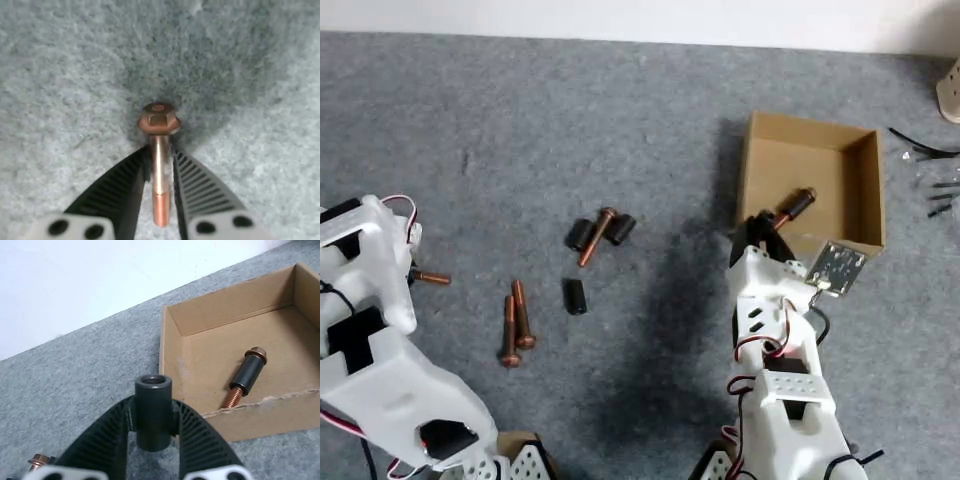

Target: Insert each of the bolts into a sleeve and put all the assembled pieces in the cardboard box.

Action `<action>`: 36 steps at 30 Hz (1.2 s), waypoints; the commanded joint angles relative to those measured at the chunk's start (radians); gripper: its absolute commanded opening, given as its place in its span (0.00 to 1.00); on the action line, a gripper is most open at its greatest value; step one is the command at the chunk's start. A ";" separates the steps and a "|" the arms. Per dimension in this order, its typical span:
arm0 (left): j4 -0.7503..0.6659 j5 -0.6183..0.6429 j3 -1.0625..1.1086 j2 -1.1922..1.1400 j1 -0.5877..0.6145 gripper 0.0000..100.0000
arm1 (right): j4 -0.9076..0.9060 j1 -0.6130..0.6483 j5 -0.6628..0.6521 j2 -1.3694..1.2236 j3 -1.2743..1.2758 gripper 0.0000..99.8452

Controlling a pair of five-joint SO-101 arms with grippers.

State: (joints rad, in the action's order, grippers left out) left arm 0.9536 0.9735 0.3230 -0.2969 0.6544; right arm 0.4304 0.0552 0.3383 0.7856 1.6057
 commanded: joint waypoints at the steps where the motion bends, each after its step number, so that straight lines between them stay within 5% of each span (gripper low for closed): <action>1: -0.043 0.003 -0.039 -0.042 -0.013 0.00 | 0.027 0.001 0.008 0.002 -0.007 0.00; 10: -0.044 -0.230 -0.231 0.145 -0.150 0.00 | 0.027 0.001 0.008 0.002 -0.007 0.00; 19: -0.041 -0.390 -0.186 0.628 -0.335 0.00 | 0.027 0.005 0.008 0.002 -0.005 0.00; 26: -0.041 -0.462 0.114 1.176 -0.414 0.00 | 0.051 0.004 0.008 0.013 0.022 0.00; 36: -0.049 -0.445 0.676 1.916 -0.515 0.01 | 0.357 0.008 0.008 0.013 0.153 0.00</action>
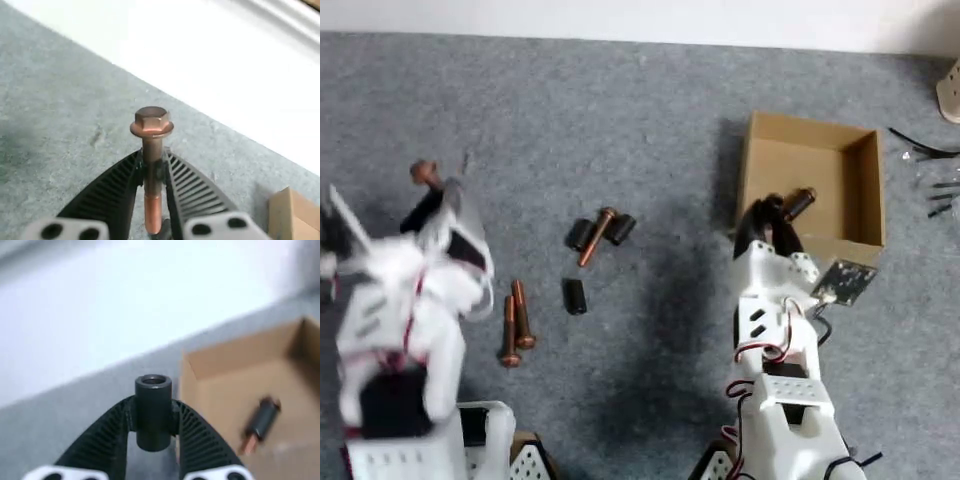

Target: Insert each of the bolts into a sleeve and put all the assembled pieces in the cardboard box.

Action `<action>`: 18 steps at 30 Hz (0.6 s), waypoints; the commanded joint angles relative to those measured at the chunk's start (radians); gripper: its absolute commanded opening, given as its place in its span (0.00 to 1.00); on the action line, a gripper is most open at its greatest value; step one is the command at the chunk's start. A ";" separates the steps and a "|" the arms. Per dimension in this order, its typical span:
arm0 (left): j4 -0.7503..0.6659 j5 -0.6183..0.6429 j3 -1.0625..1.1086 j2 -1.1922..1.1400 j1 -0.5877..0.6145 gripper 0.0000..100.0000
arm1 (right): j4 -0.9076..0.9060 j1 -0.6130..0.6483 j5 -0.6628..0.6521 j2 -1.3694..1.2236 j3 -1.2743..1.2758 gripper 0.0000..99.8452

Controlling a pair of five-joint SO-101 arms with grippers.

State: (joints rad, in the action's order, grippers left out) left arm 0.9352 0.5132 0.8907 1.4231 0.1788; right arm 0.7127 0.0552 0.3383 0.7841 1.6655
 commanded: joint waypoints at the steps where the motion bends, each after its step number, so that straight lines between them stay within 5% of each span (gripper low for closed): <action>1: -0.031 0.048 0.154 0.245 -0.065 0.01 | 0.074 0.018 0.008 0.015 0.093 0.00; 11: -0.350 0.135 0.526 0.403 -0.183 0.01 | 0.076 0.134 -0.008 0.015 0.094 0.00; 18: -0.669 0.132 0.616 0.403 -0.183 0.01 | 0.076 0.386 -0.325 0.015 0.090 0.00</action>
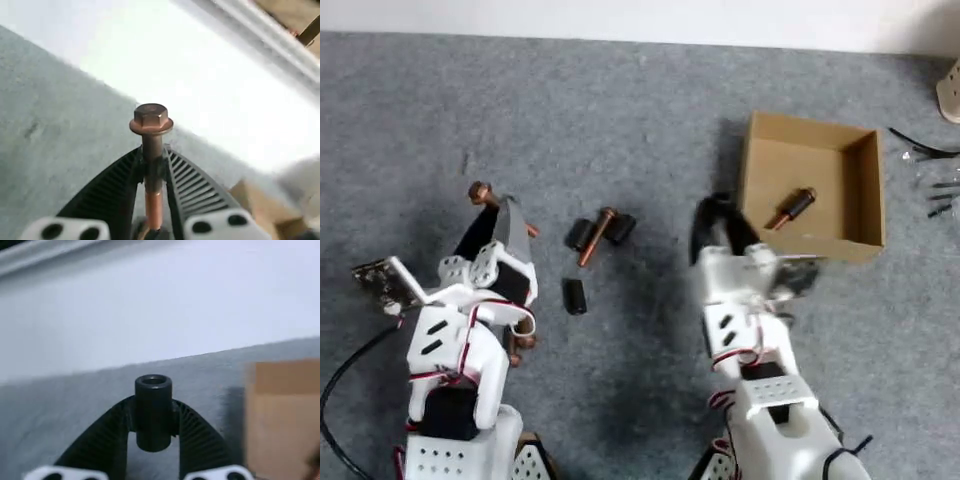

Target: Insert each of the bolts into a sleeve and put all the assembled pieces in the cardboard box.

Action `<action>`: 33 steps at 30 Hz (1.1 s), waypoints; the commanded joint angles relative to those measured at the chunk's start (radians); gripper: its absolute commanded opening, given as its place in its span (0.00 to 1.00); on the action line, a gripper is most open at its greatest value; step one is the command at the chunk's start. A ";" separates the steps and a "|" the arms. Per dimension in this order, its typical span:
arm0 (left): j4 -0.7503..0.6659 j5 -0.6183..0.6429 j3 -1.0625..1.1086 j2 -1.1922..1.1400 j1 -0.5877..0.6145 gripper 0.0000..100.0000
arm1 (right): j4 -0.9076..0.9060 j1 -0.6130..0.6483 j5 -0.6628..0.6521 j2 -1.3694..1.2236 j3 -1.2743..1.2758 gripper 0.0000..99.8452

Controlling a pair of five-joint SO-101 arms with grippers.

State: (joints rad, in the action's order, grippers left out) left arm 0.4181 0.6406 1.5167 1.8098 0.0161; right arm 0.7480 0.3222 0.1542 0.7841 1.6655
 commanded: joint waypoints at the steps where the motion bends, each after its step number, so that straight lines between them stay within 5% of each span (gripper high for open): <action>1: -0.190 0.005 -0.010 0.016 -0.025 0.01 | 0.041 0.168 -0.193 0.015 0.090 0.00; 6: -0.324 -0.009 -0.010 0.016 -0.028 0.01 | 0.042 0.374 -0.411 0.015 0.090 0.00; 11: -0.384 -0.155 -0.008 0.016 -0.120 0.01 | 0.140 0.463 -0.520 0.015 0.096 0.00; 22: -0.381 -0.229 -0.010 0.016 -0.429 0.01 | 0.248 0.372 -0.535 0.007 0.096 0.00; 33: -0.327 -0.230 -0.010 0.016 -0.441 0.01 | 0.248 0.341 -0.534 0.007 0.096 0.00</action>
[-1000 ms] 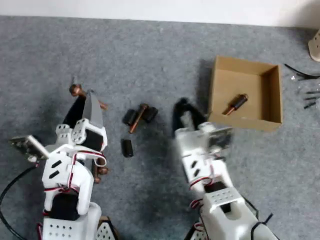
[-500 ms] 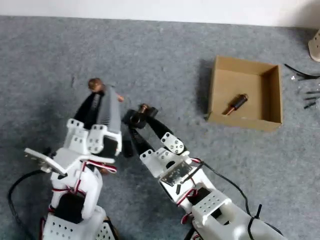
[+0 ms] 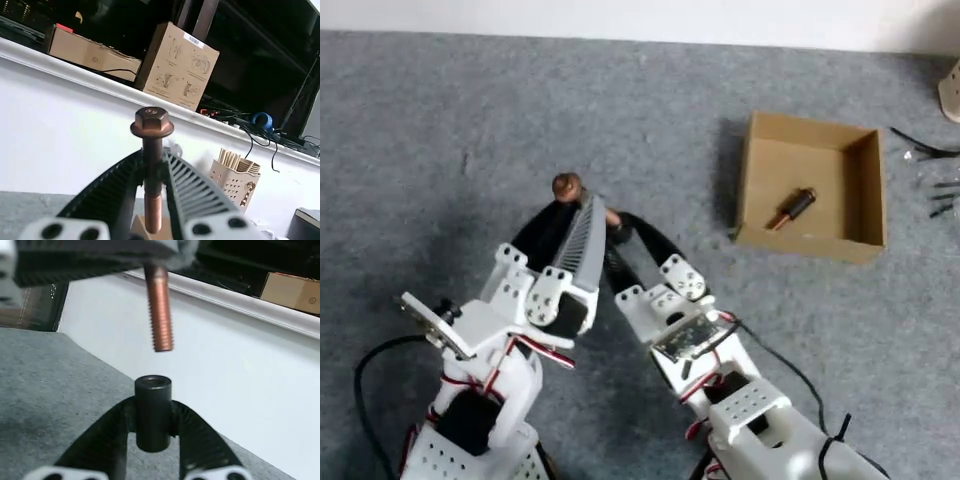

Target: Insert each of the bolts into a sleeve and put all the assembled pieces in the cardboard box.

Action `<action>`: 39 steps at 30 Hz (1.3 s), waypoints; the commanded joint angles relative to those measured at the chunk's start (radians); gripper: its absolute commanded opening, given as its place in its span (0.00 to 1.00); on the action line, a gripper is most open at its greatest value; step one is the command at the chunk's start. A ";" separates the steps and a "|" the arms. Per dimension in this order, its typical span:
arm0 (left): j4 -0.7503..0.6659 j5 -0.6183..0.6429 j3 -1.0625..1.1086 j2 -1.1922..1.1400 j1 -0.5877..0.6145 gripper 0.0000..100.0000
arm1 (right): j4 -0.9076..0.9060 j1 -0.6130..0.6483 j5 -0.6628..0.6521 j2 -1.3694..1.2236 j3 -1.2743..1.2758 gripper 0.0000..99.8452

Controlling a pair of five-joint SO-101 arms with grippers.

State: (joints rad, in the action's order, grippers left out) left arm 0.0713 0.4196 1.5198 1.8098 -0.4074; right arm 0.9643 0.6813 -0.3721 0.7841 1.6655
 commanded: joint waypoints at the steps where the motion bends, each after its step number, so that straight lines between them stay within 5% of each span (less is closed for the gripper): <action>1: 0.034 -0.009 -0.010 0.016 -0.018 0.01 | 0.031 -0.018 -0.008 0.007 0.096 0.00; 13: 0.051 -0.124 0.091 0.016 0.050 0.01 | 0.031 -0.015 -0.008 0.013 0.096 0.00; 29: 0.063 -0.121 0.176 0.016 0.047 0.01 | 0.031 -0.019 -0.008 0.005 0.096 0.00; 36: 0.285 -0.121 0.173 0.016 0.047 0.34 | 0.030 -0.044 -0.008 0.004 0.096 0.00; 39: 0.353 -0.121 0.170 0.016 0.051 0.38 | 0.030 -0.064 -0.008 0.004 0.096 0.00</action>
State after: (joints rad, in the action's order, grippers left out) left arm 0.3506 0.3153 1.6747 1.8159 -0.3613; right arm 0.9643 0.6460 -0.3767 0.7841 1.6655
